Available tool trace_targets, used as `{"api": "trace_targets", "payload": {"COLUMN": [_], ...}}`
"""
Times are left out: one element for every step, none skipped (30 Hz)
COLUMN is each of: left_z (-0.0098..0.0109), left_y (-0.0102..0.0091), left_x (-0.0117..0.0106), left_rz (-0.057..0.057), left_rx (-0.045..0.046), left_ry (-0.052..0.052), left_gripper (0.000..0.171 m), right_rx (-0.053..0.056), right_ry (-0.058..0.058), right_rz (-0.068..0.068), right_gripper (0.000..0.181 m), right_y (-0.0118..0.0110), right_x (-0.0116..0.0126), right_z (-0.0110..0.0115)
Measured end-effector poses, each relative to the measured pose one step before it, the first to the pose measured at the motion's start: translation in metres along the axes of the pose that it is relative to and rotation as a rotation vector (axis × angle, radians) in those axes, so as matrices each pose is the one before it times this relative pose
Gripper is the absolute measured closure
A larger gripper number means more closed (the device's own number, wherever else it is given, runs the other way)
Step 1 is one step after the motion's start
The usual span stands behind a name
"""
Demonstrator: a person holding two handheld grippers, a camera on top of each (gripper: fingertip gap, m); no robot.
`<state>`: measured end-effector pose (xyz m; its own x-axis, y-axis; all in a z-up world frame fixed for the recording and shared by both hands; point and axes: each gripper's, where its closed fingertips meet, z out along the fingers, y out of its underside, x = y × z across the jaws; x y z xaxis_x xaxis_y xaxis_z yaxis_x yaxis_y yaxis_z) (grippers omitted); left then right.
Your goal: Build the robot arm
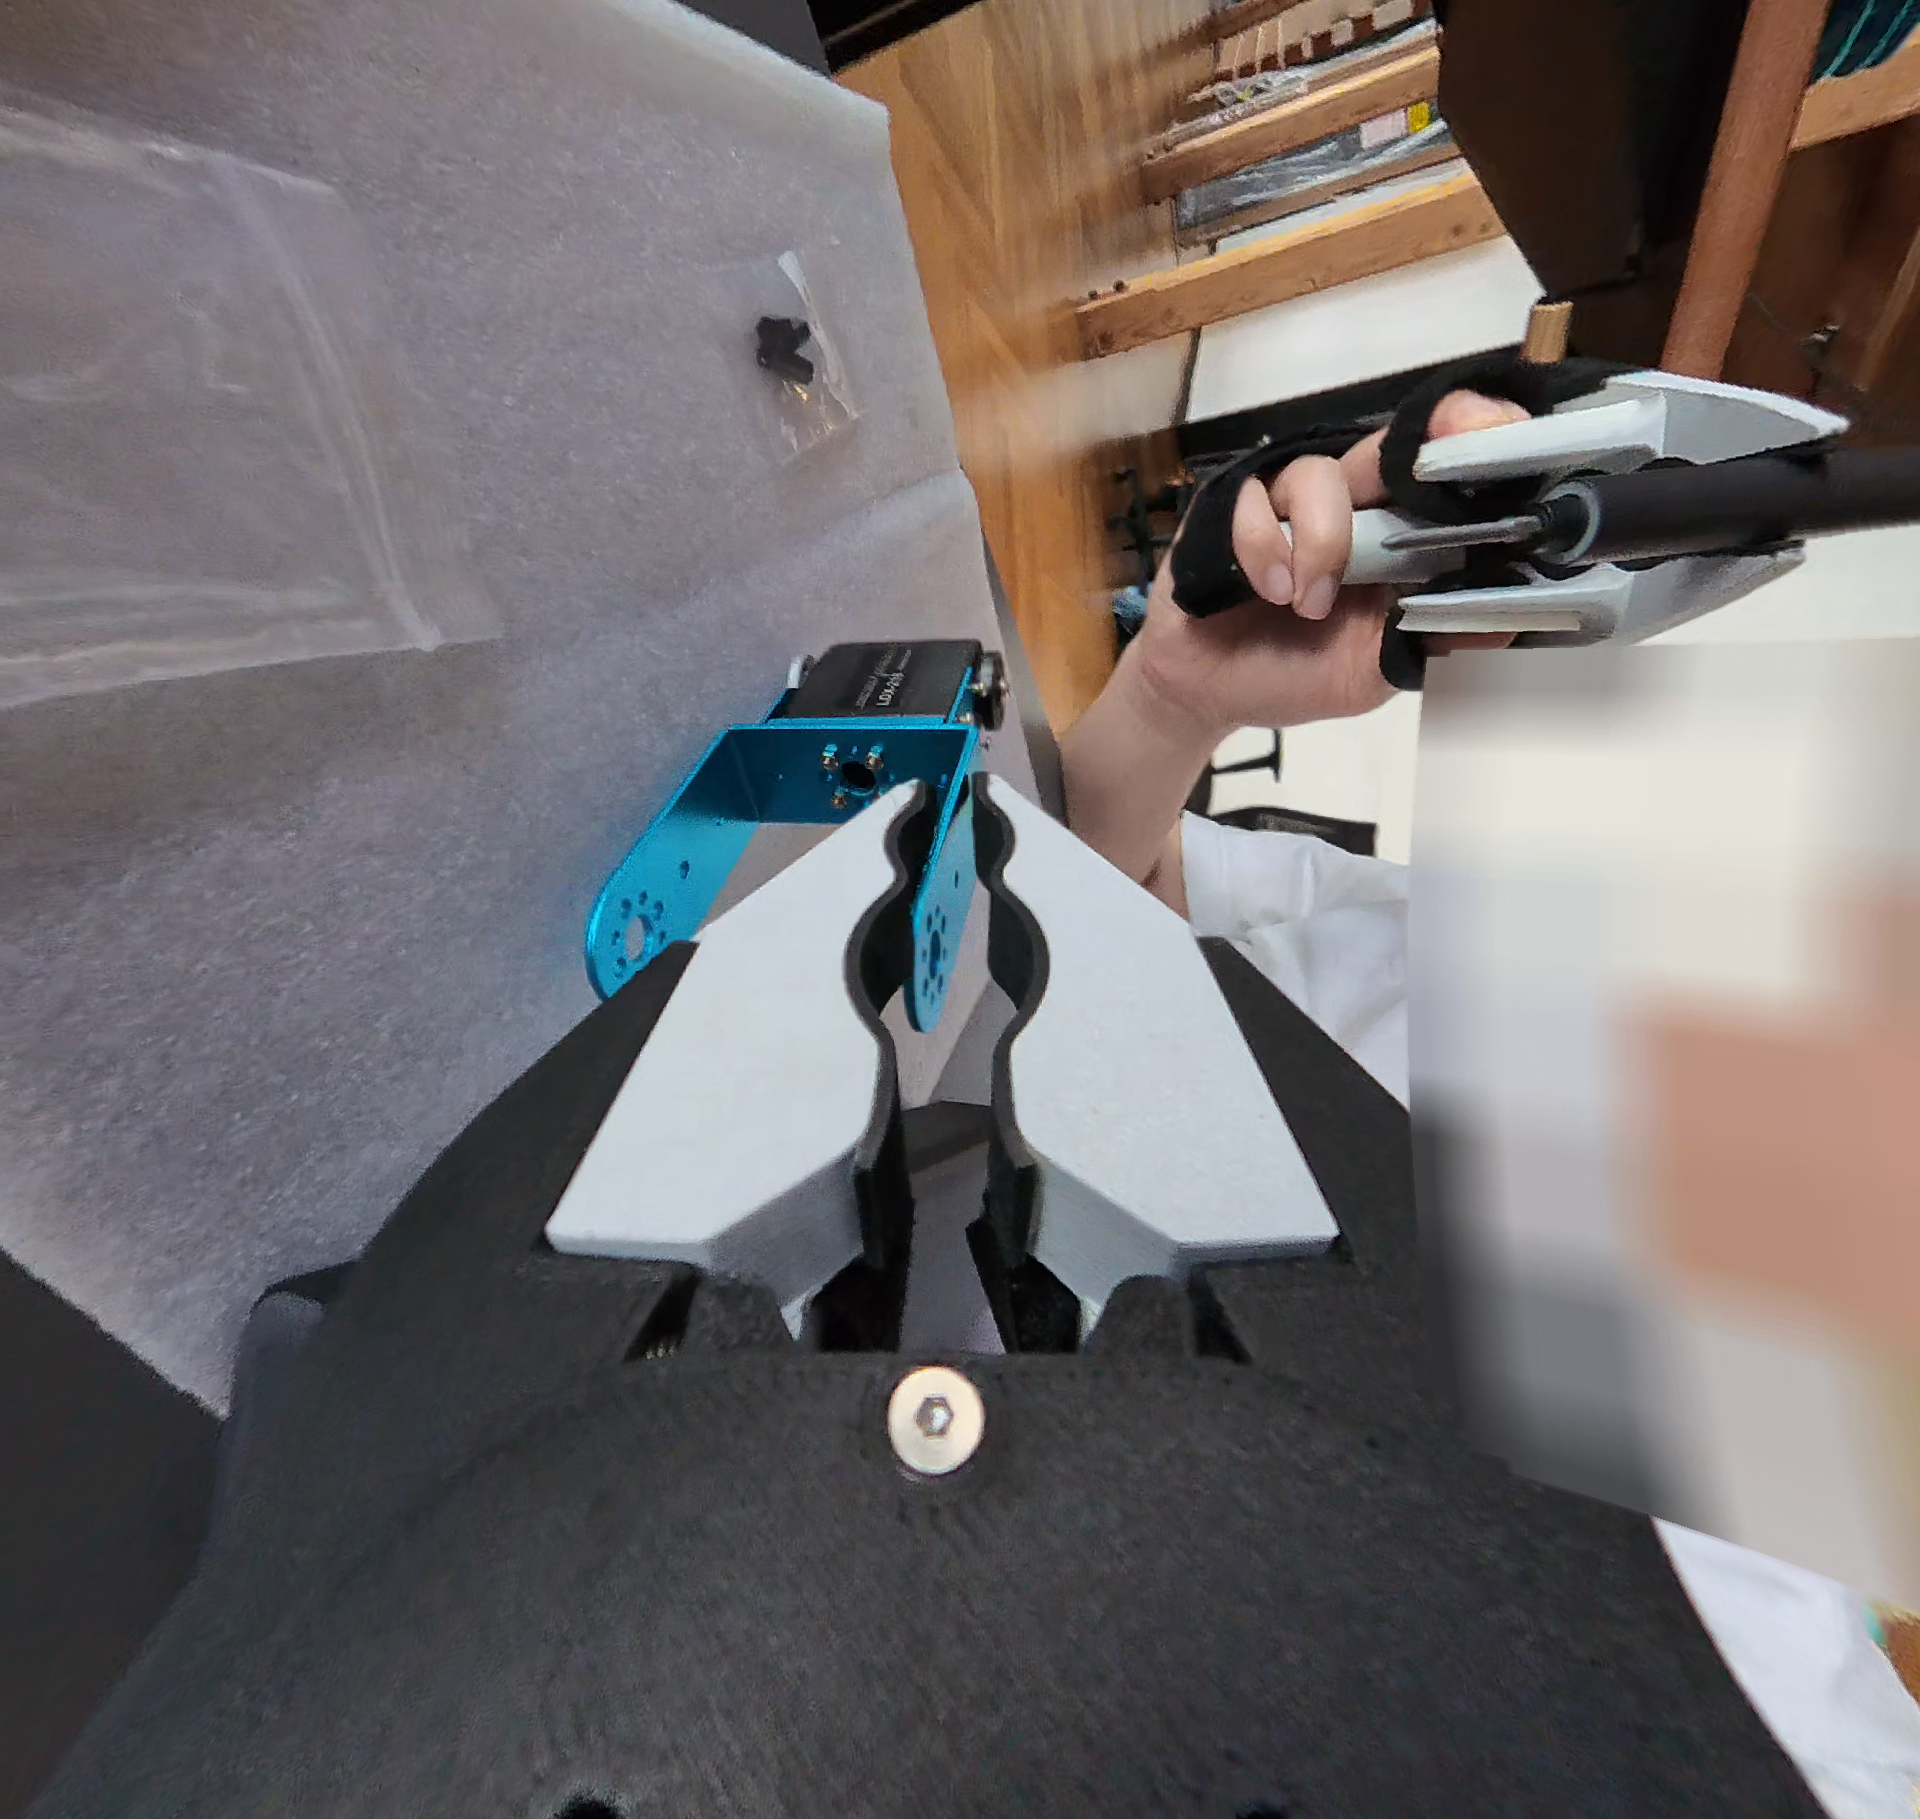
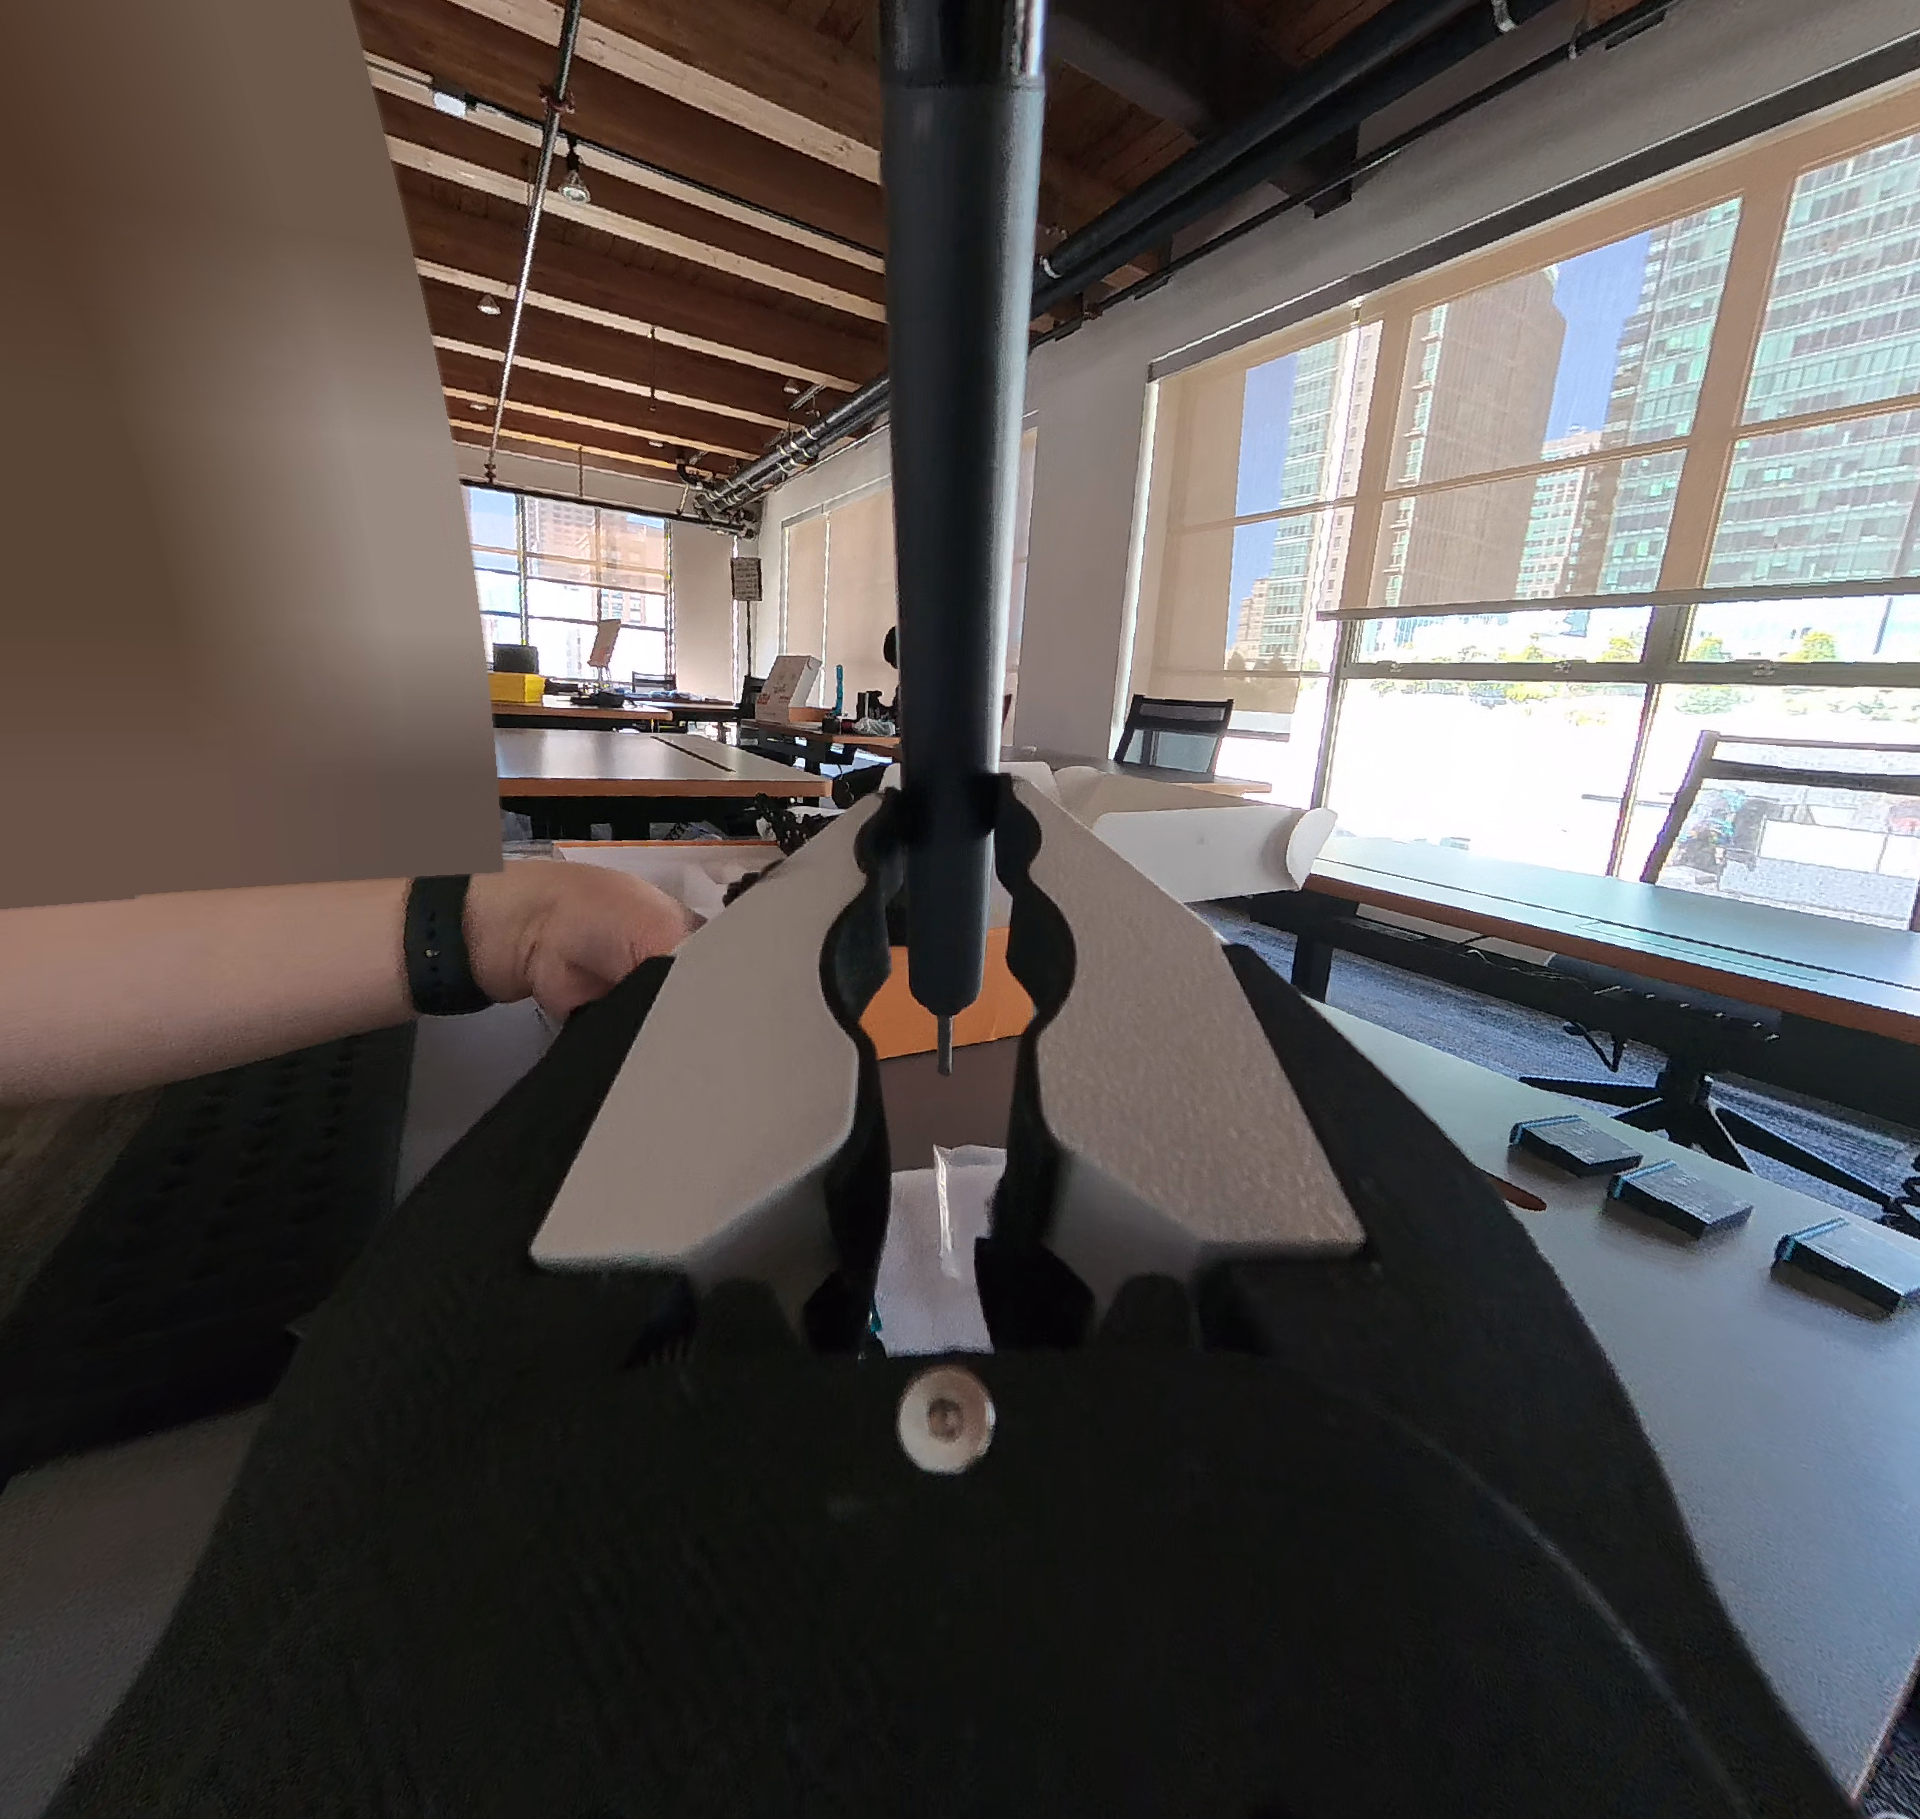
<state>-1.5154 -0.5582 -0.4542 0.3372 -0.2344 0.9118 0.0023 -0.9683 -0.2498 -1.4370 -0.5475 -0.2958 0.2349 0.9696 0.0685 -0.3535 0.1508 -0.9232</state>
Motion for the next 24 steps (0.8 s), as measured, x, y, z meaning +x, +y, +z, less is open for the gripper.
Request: {"api": "trace_targets", "payload": {"left_z": [-0.00251,-0.00296,-0.00230,-0.00145,-0.00091,-0.00088,-0.00188,-0.00329,-0.00438,-0.00484,-0.00387,-0.00170,0.00033,0.00265,0.00486,0.00586,0.00673,0.00681,0.00629,0.00585,0.00501,0.00468,0.00413,0.00214], "left_y": [-0.00260,-0.00320,-0.00165,-0.00050,0.00040,-0.00009,-0.00284,-0.00488,-0.00513,-0.00488,-0.00418,-0.00133,0.00238,0.00497,0.00476,0.00227,0.00170,0.00313,0.00265,0.00134,-0.00043,0.00084,0.00210,-0.00073], "left_x": [-0.00170,-0.00399,-0.00558,-0.00167,-0.00062,-0.00135,0.00140,0.00424,0.00347,0.00369,0.00475,0.00223,0.00023,0.00102,0.00629,0.00665,0.00248,0.00184,-0.00152,-0.00282,0.00200,-0.00087,-0.00232,-0.00130], "left_rz": [0.0140,0.0246,0.0354,0.0300,0.0230,0.0250,0.0388,0.0528,0.0635,0.0817,0.0990,0.1126,0.1183,0.1145,0.0970,0.0724,0.0516,0.0420,0.0369,0.0314,0.0218,0.0066,0.0037,-0.0008], "left_rx": [0.02079,0.02042,0.00881,0.00055,-0.00532,-0.00313,0.01215,0.02335,0.02020,0.01628,0.01112,-0.00907,-0.03706,-0.05484,-0.05599,-0.04608,-0.04644,-0.05867,-0.05580,-0.04050,-0.02107,-0.02505,-0.02841,-0.00568], "left_ry": [-0.0273,-0.0440,-0.0560,-0.0335,-0.0269,-0.0346,-0.0214,-0.0069,-0.0137,-0.0167,-0.0194,-0.0388,-0.0503,-0.0401,-0.0017,0.0123,0.0021,0.0083,-0.0056,-0.0089,0.0187,-0.0001,-0.0156,-0.0136], "left_gripper": [0.163,0.161,0.160,0.159,0.158,0.156,0.154,0.150,0.145,0.138,0.131,0.126,0.120,0.117,0.111,0.112,0.113,0.109,0.107,0.112,0.121,0.134,0.139,0.139], "right_rx": [-0.0049,-0.0052,-0.0036,-0.0018,-0.0008,0.0007,0.0010,-0.0001,-0.0001,-0.0009,-0.0012,-0.0006,-0.0001,-0.0009,-0.0009,0.0004,0.0001,0.0004,0.0010,0.0004,-0.0001,-0.0013,-0.0011,-0.0003], "right_ry": [-0.0033,-0.0039,-0.0027,-0.0011,0.0005,0.0001,-0.0002,-0.0003,0.0007,0.0001,-0.0021,0.0004,0.0002,-0.0016,-0.0015,0.0001,0.0021,0.0033,0.0036,0.0032,0.0037,0.0025,0.0007,0.0011], "right_rz": [0.0002,-0.0017,-0.0036,-0.0041,-0.0031,-0.0017,0.0003,0.0004,-0.0009,-0.0002,0.0012,0.0015,0.0012,0.0008,0.0002,-0.0009,-0.0019,-0.0028,-0.0013,-0.0001,0.0000,0.0008,0.0009,0.0020], "right_gripper": [0.165,0.165,0.165,0.165,0.165,0.165,0.165,0.165,0.165,0.165,0.165,0.165,0.165,0.165,0.165,0.165,0.165,0.165,0.165,0.165,0.165,0.165,0.165,0.165], "right_y": [0.00115,0.00106,0.00067,0.00013,0.00001,-0.00017,-0.00010,0.00006,0.00009,0.00025,0.00029,0.00027,0.00024,0.00033,0.00017,-0.00021,-0.00027,-0.00029,-0.00026,-0.00026,0.00011,0.00027,0.00037,0.00025], "right_x": [-0.00078,-0.00092,-0.00092,-0.00064,-0.00045,-0.00035,-0.00013,0.00000,0.00005,0.00022,-0.00014,0.00031,0.00028,-0.00004,-0.00014,0.00013,0.00033,0.00060,0.00063,0.00082,0.00110,0.00094,0.00087,0.00085], "right_z": [0.00083,0.00081,0.00058,0.00027,0.00012,-0.00005,-0.00008,0.00010,-0.00006,-0.00006,0.00015,0.00009,0.00021,0.00014,0.00005,-0.00012,-0.00036,-0.00056,-0.00053,-0.00057,-0.00044,-0.00028,-0.00026,-0.00020]}}
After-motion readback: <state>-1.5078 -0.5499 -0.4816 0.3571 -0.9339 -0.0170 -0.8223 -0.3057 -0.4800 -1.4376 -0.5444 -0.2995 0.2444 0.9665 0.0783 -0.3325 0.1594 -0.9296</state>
